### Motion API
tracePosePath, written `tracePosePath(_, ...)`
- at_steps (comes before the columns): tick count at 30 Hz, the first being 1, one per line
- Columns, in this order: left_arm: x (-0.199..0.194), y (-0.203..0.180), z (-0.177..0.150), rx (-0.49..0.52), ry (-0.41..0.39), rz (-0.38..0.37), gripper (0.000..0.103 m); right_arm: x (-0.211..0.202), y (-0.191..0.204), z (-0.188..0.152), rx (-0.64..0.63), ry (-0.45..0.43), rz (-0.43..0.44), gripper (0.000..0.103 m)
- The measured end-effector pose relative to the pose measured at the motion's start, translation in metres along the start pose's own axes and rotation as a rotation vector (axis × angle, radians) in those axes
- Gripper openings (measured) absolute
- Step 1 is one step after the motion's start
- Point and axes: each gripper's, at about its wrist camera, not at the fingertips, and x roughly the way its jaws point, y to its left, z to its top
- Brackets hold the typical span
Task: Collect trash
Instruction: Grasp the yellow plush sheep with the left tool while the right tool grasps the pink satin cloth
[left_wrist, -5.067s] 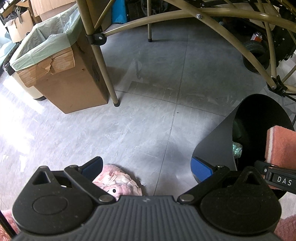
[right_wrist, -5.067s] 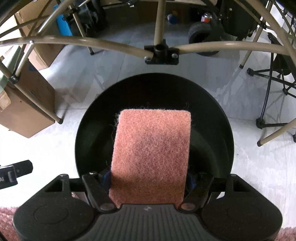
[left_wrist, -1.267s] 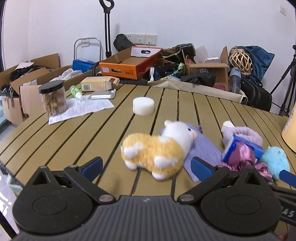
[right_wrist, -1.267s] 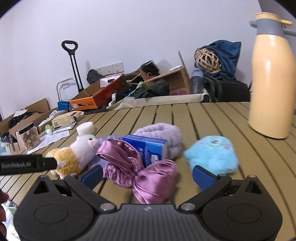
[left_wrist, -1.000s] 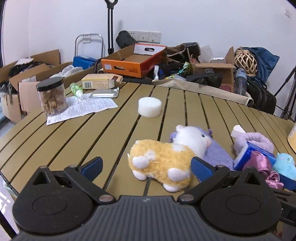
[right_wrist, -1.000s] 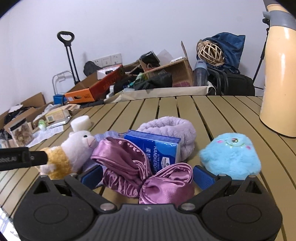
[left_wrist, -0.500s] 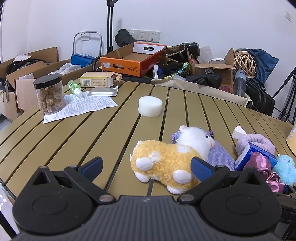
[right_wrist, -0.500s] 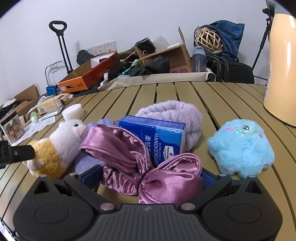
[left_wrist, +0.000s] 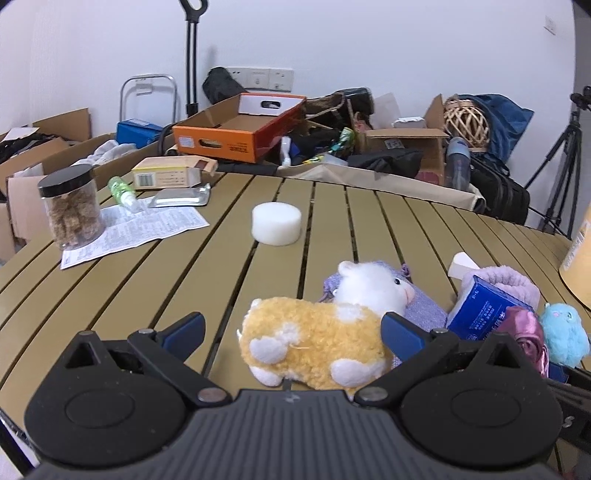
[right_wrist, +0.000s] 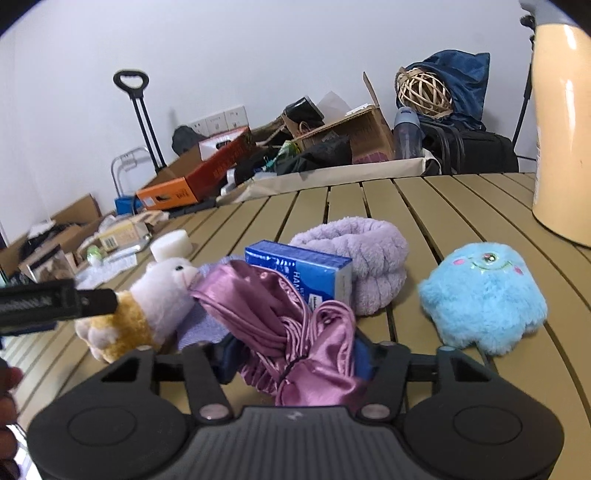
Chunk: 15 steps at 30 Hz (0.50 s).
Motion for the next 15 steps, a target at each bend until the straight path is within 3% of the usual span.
tracePosePath(6,0.002,0.000,0.000,0.028,-0.019,-0.054,0.103,-0.014,-0.014,0.000,0.063,-0.036,0.018,0.048)
tracePosePath(15,0.019,-0.004,-0.002,0.070,0.042,-0.089,0.103,-0.034,-0.029,0.002,0.081,-0.076,0.027,0.048)
